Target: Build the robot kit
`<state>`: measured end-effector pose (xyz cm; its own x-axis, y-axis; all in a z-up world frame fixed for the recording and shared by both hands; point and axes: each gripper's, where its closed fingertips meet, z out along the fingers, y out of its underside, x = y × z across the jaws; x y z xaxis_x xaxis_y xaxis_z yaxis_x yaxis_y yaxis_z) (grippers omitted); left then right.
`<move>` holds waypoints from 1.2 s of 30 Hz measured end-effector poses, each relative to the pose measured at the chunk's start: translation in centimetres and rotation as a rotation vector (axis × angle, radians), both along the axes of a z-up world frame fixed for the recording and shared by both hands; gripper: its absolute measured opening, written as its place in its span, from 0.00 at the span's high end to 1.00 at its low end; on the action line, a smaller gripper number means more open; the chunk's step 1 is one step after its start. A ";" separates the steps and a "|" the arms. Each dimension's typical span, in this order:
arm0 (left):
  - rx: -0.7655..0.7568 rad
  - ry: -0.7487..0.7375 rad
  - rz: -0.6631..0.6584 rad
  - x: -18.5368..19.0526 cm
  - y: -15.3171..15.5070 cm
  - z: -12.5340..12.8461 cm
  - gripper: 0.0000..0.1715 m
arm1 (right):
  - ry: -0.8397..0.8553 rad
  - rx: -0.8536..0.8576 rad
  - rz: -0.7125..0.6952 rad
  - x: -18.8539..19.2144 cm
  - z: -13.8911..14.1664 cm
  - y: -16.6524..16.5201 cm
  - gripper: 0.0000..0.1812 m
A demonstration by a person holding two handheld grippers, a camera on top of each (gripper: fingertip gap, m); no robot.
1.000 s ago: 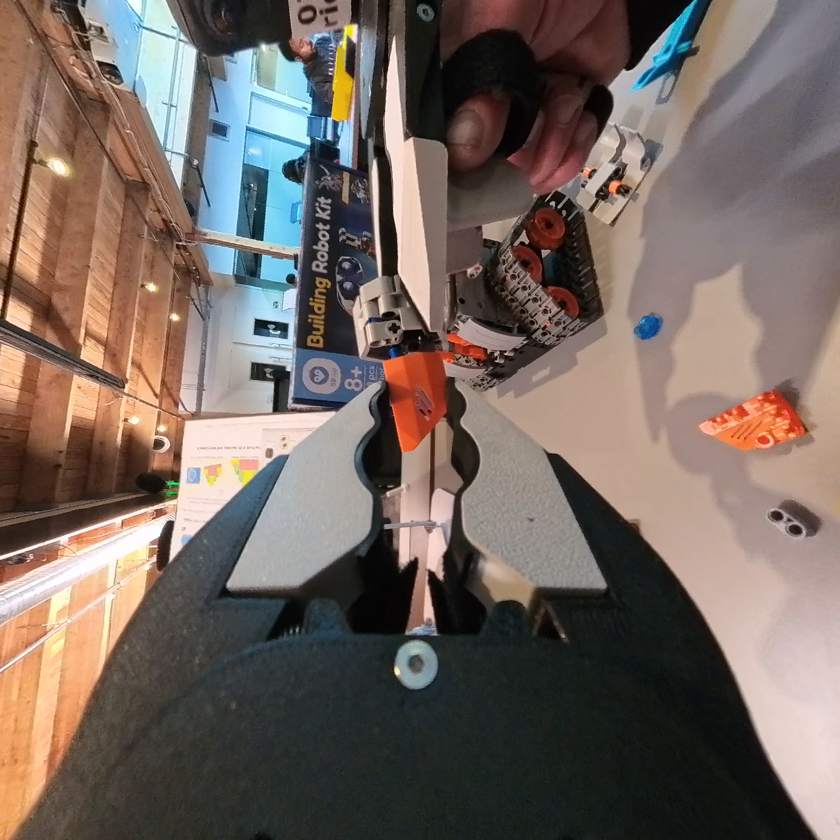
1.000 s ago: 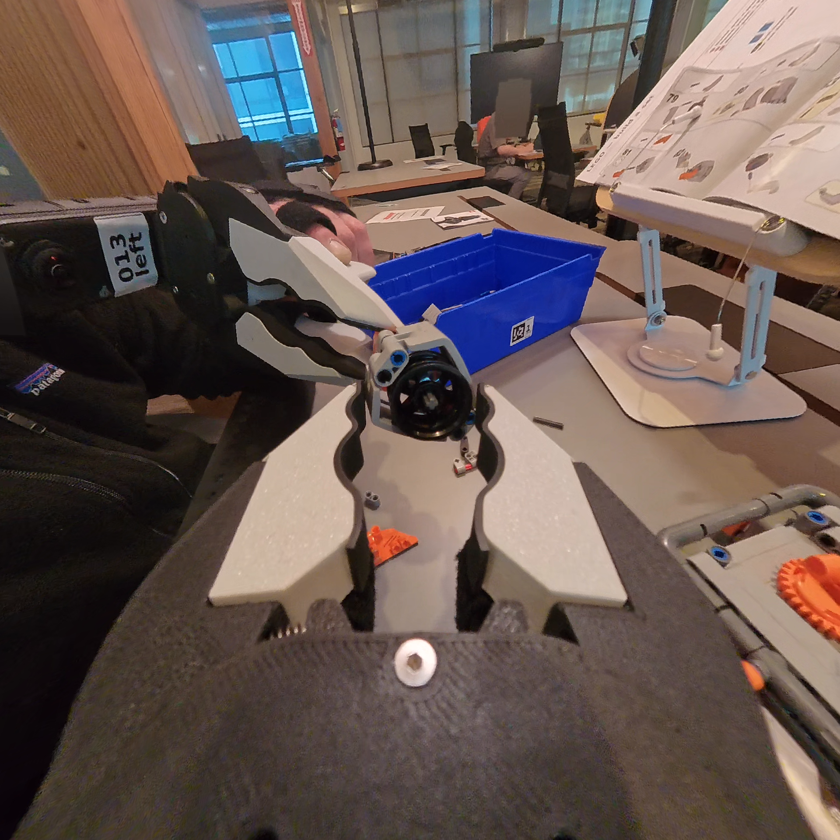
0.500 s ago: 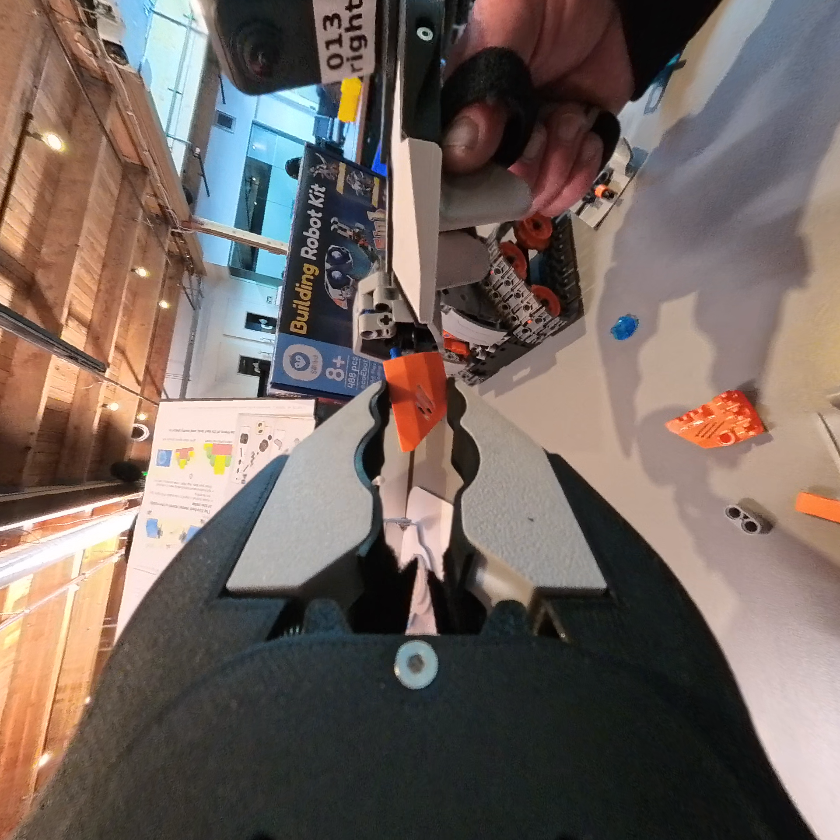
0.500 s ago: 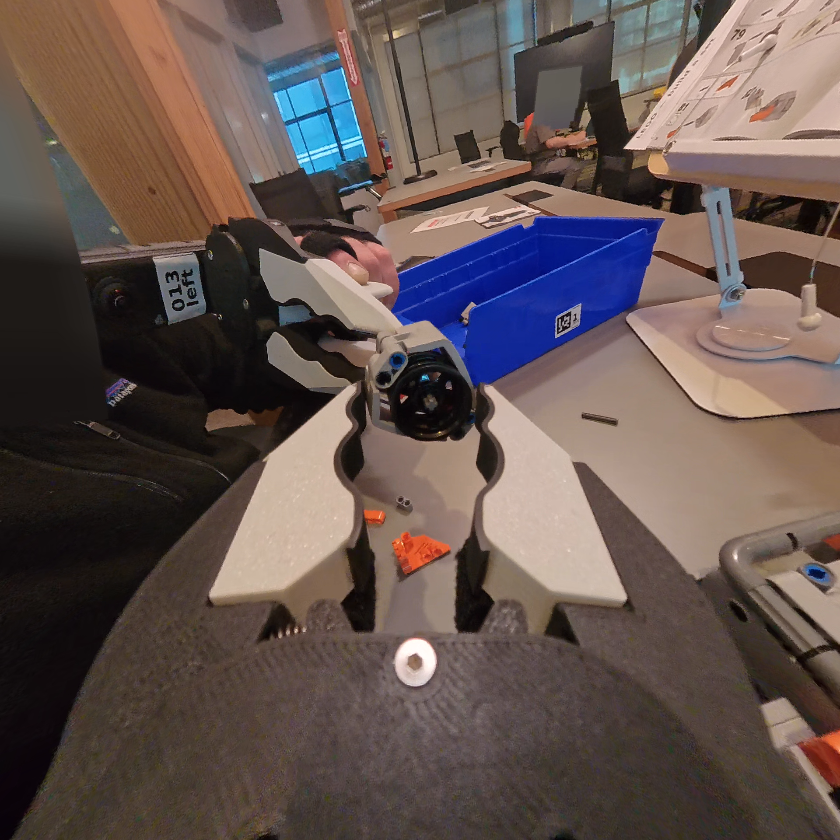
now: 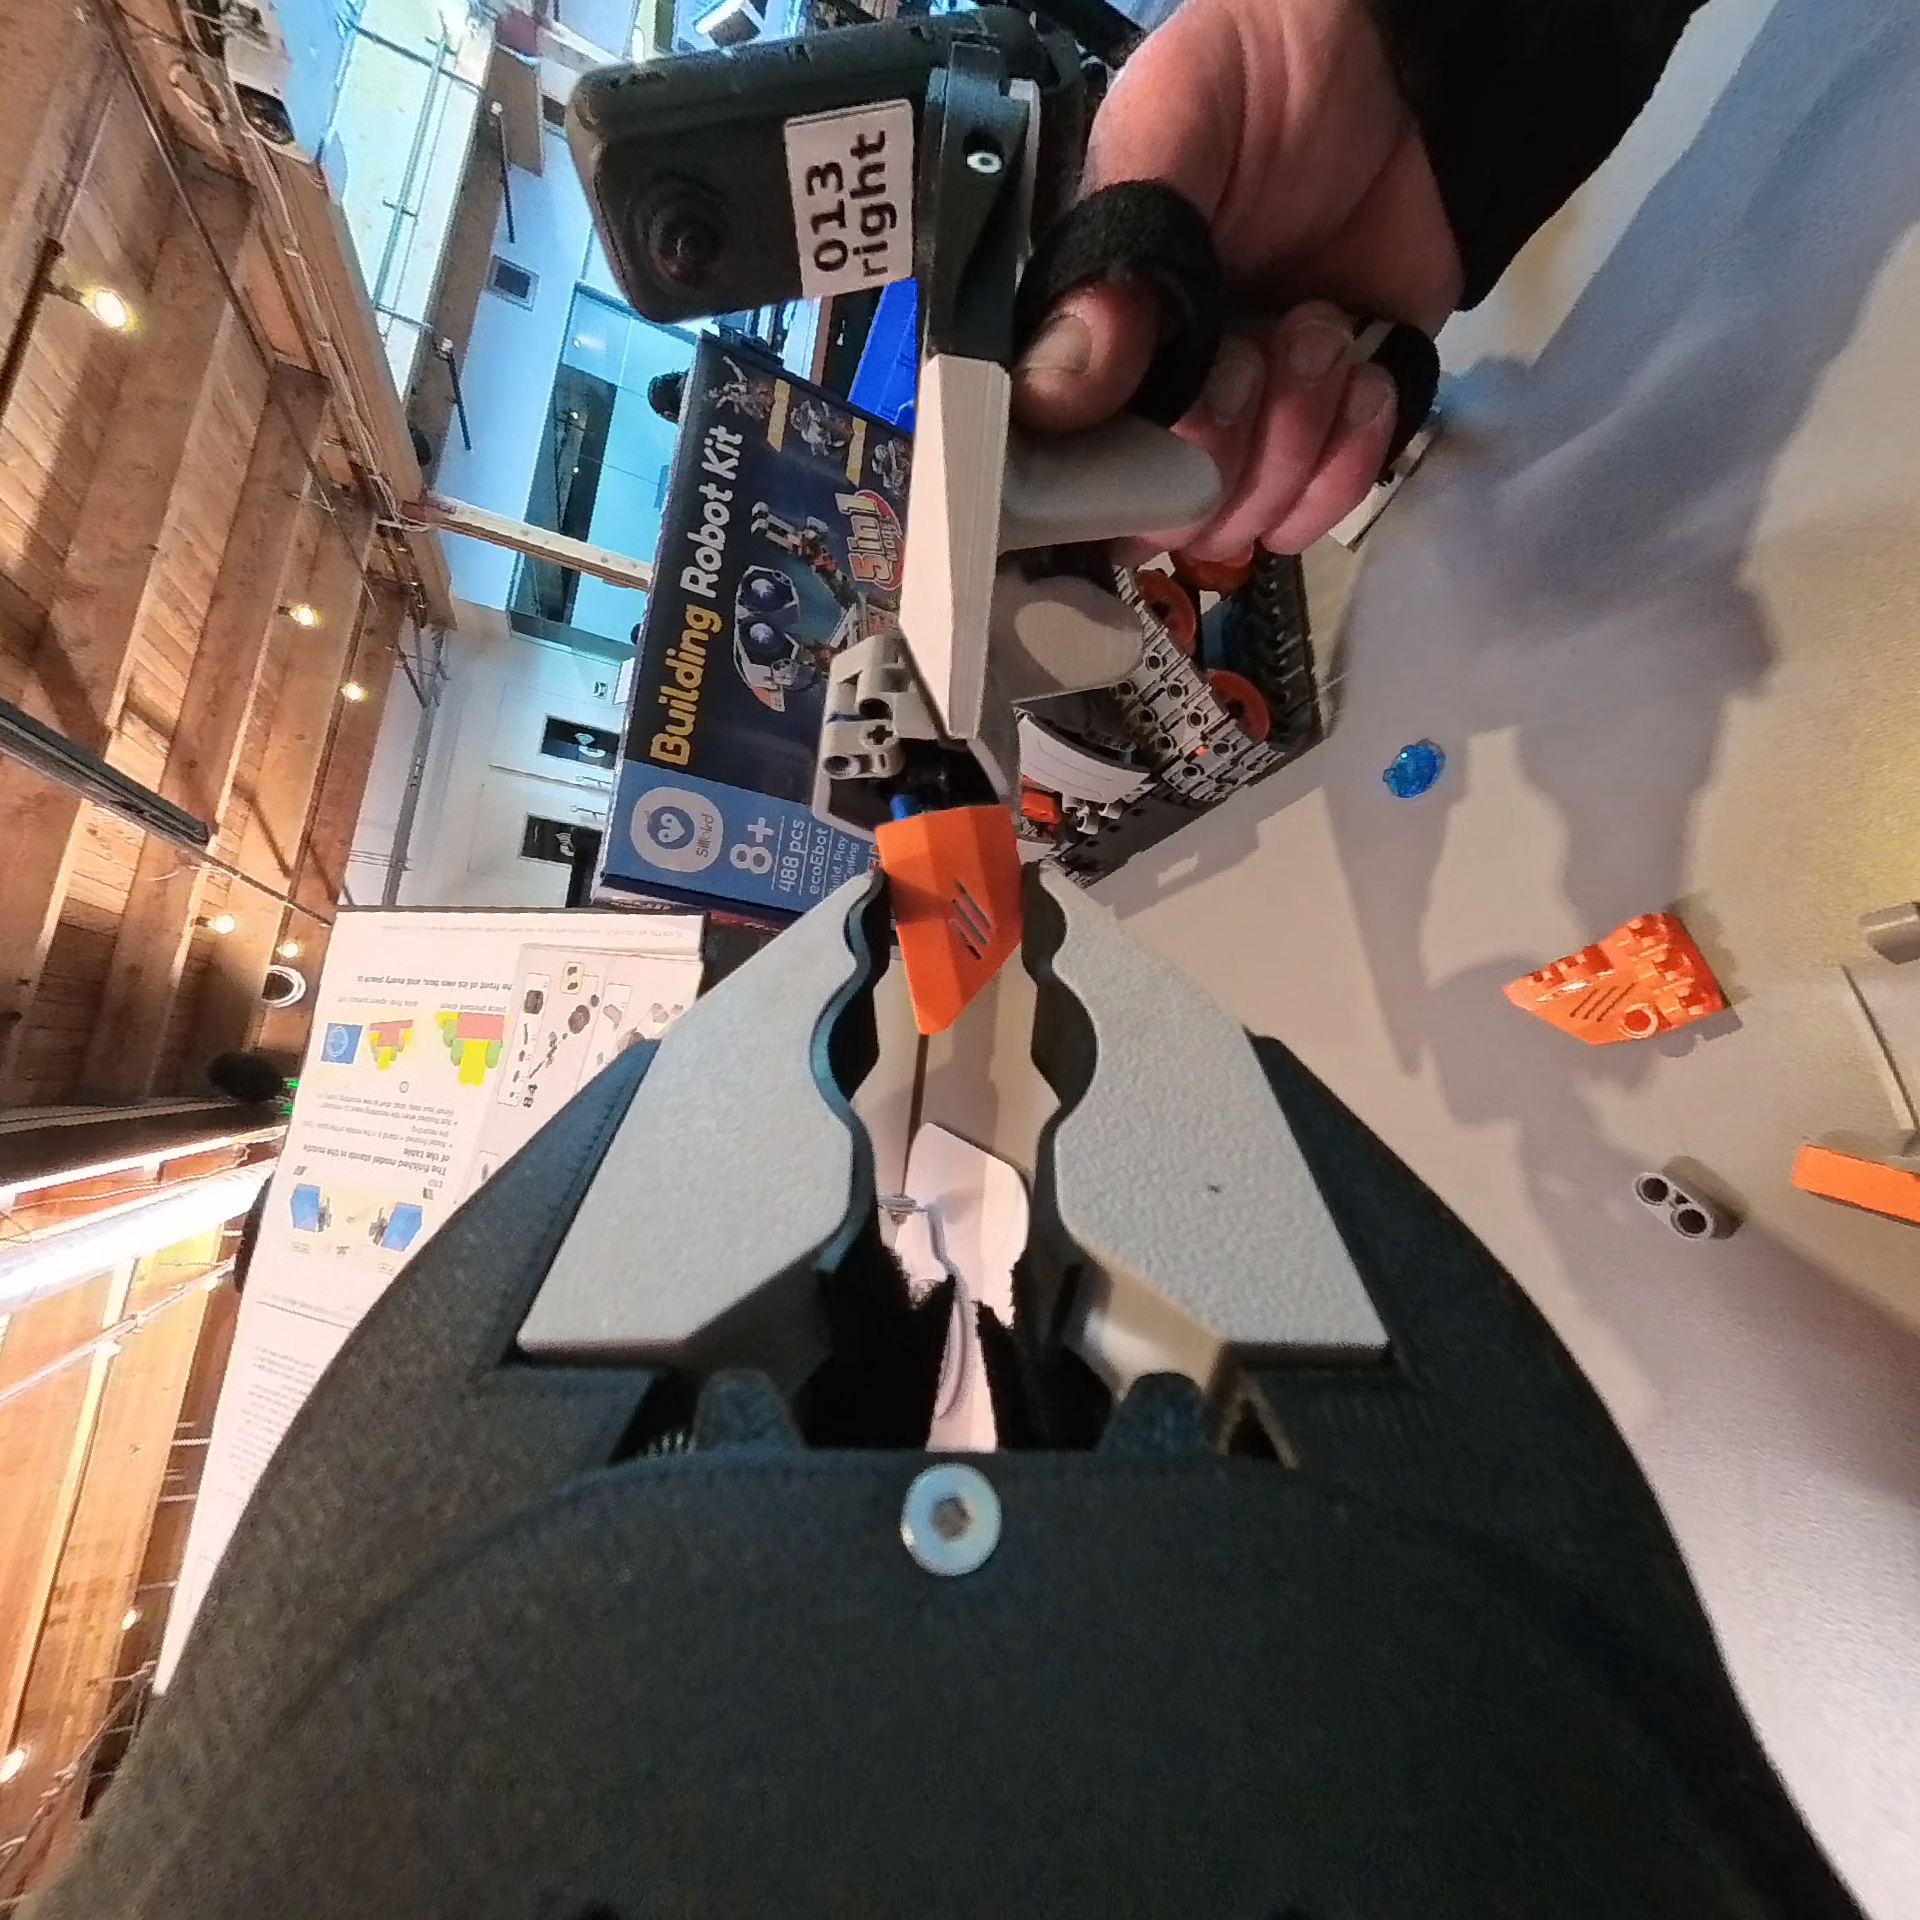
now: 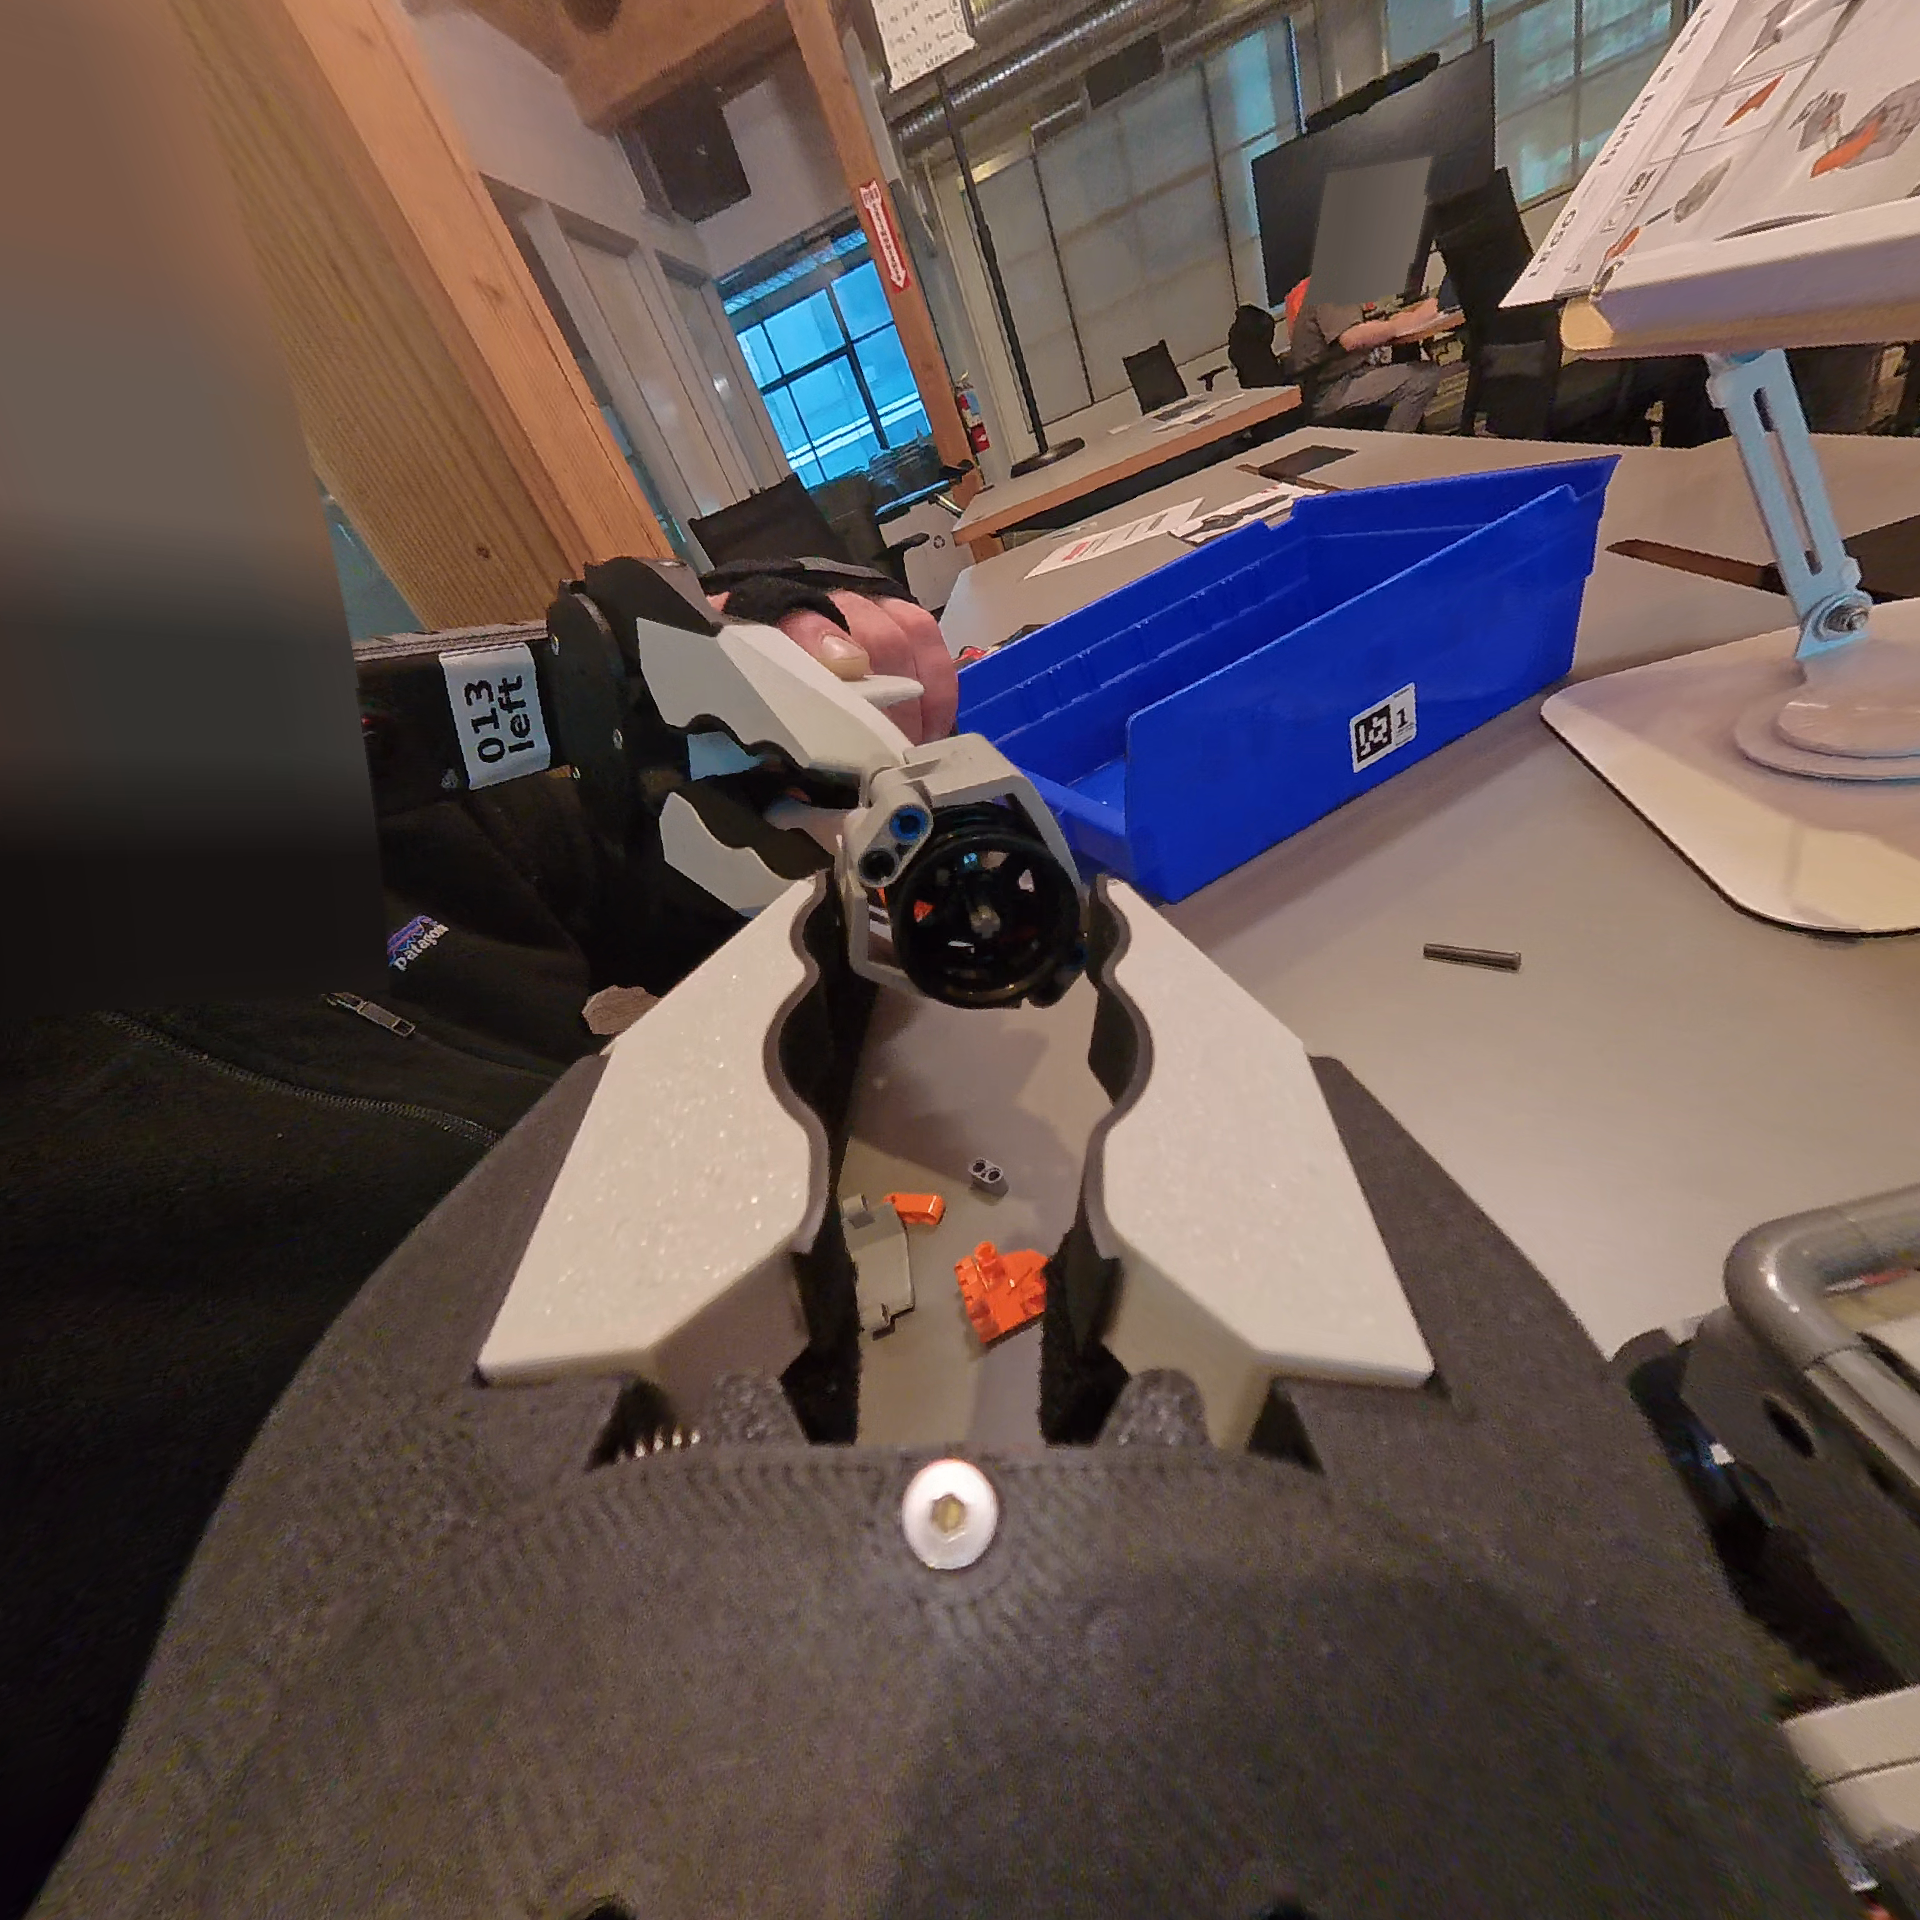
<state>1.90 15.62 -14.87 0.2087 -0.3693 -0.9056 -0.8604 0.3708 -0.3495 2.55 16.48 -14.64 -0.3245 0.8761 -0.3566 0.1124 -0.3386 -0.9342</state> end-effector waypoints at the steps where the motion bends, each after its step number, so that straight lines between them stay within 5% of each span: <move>1: 0.002 -0.005 0.004 0.0 0.0 0.1 0.87 | -0.002 0.002 0.000 0.0 0.0 0.0 0.75; 17: -0.002 0.062 0.019 -0.2 0.1 -0.9 0.87 | -0.123 0.164 -0.085 -0.3 -1.6 0.4 0.75; 27: 0.019 0.212 0.031 0.0 -0.2 -3.9 0.88 | -0.318 0.371 -0.159 -0.7 -4.8 0.9 0.76; 36: 0.024 0.154 -0.021 -0.4 -1.0 -4.2 0.88 | -0.254 0.298 -0.062 -1.0 -4.9 -0.4 0.75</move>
<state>1.51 14.60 -19.05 0.0593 -0.3496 -0.9350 -0.8953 0.3957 -0.2047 1.55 16.12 -19.51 -0.2017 0.9685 -0.1459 0.3407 -0.0702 -0.9375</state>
